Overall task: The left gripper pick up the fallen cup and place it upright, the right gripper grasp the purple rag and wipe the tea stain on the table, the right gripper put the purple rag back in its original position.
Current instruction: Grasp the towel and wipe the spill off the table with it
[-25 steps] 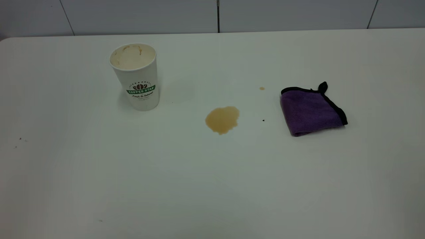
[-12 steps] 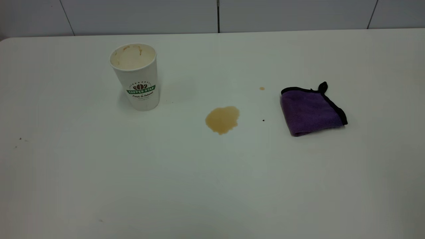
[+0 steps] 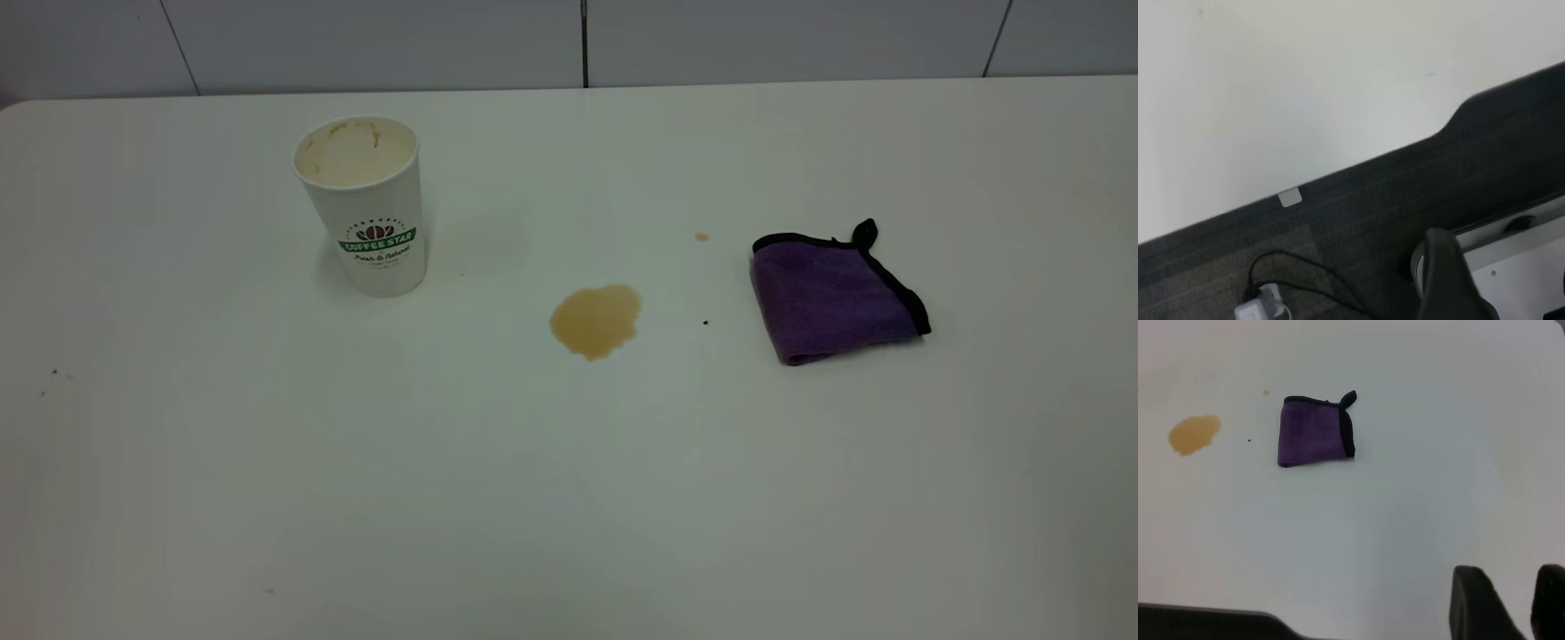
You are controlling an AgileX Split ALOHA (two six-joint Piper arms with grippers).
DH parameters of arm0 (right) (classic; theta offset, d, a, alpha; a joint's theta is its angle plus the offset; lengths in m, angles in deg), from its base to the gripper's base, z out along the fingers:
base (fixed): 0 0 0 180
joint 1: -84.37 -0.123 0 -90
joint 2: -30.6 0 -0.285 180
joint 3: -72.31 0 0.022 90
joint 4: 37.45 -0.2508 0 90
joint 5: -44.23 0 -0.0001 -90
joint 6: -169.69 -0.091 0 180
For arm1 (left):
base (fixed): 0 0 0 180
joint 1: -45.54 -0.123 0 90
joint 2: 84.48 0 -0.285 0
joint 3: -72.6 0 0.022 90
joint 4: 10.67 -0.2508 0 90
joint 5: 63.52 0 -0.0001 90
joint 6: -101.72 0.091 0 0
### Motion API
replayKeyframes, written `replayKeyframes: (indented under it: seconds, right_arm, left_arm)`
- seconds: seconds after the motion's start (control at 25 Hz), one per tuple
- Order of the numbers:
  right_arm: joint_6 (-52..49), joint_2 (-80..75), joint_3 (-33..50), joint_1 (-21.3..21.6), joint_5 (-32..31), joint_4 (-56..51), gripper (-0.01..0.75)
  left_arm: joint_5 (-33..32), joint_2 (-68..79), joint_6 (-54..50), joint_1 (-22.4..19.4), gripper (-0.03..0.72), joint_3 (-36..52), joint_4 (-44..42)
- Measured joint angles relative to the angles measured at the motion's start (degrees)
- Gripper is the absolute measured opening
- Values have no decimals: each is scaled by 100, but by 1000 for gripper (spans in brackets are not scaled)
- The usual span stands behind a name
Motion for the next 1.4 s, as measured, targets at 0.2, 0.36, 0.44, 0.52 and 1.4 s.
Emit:
replayKeyframes:
  seconds: [0.2,0.36,0.44,0.52,1.4]
  right_arm:
    - [0,0,0,0,0,0,241]
    - [0,0,0,0,0,0,241]
    - [0,0,0,0,0,0,241]
    - [0,0,0,0,0,0,241]
    - [26,0,0,0,11,-227,241]
  left_arm:
    - [7,0,0,-867,458,0,0]
    - [14,-22,0,-1413,458,0,-6]
    - [20,-171,0,-1468,458,0,-6]
    - [20,-451,0,-1473,458,0,-6]
    - [-147,-2297,0,-1474,458,-5,-6]
